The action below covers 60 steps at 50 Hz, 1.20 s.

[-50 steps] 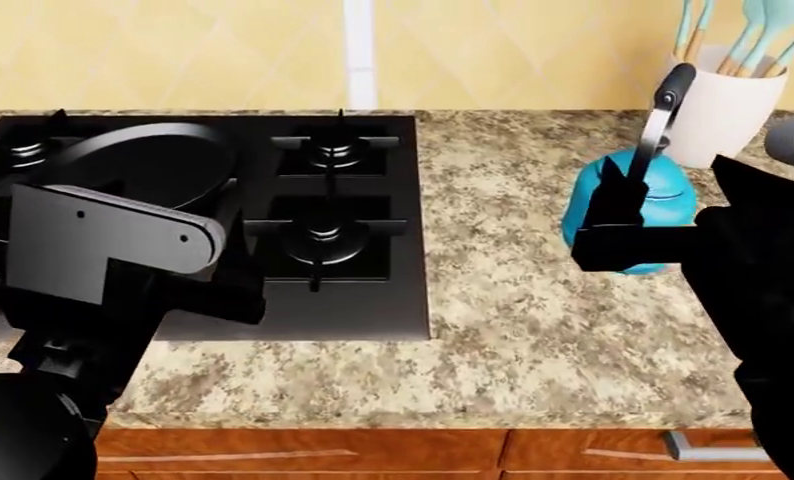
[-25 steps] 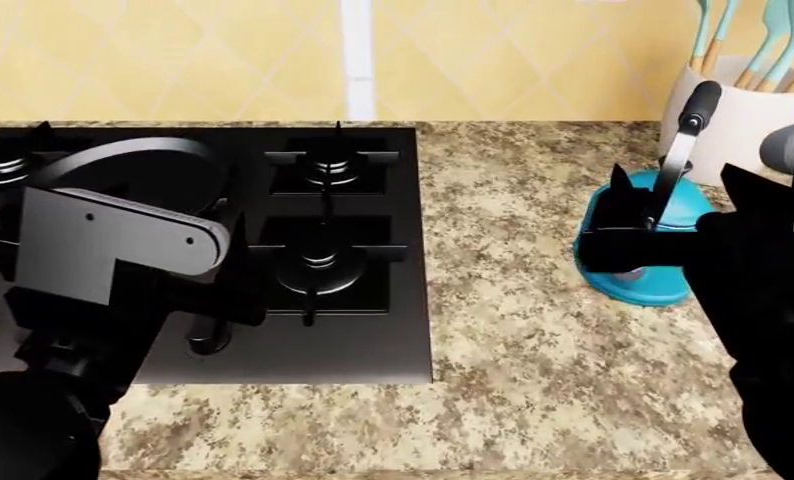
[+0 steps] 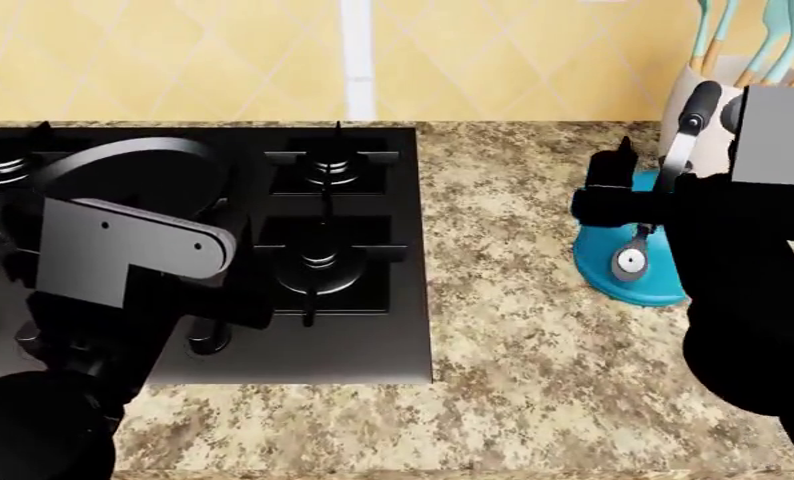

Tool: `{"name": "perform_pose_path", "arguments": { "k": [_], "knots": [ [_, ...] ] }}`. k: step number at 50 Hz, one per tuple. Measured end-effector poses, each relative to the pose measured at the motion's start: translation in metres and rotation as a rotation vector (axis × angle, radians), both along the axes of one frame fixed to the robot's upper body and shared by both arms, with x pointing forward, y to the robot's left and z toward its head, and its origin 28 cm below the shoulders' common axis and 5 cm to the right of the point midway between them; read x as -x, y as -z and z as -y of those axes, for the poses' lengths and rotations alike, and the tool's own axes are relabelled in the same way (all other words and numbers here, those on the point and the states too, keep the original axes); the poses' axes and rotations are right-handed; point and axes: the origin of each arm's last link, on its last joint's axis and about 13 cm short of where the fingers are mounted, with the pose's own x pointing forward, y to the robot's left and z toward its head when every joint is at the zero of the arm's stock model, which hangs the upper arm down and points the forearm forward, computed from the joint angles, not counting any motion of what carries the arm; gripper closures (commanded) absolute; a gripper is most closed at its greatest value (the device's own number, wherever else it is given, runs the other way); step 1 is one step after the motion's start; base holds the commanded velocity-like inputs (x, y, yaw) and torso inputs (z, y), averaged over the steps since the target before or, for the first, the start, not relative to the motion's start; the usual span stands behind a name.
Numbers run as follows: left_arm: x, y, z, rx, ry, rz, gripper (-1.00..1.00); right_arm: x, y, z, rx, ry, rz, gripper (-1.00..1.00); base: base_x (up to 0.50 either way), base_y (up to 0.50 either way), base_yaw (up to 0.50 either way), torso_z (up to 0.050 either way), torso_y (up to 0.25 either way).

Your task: Pick the kettle from the counter and place it on a stove burner. Then turn the burner on.

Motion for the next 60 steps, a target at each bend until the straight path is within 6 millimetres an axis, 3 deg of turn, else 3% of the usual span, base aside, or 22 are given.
{"name": "perform_pose_path", "arguments": {
  "k": [30, 60],
  "knots": [
    [-0.010, 0.009, 0.000, 0.008, 0.009, -0.024, -1.00, -0.051, 0.014, -0.003, 0.034, 0.095, -0.045, -1.00, 0.00, 0.00, 0.00, 0.000, 0.000],
    [-0.015, 0.013, 0.001, 0.008, 0.018, -0.038, -1.00, -0.072, 0.016, 0.005, 0.034, 0.170, -0.031, -1.00, 0.00, 0.00, 0.00, 0.000, 0.000]
  ]
}}
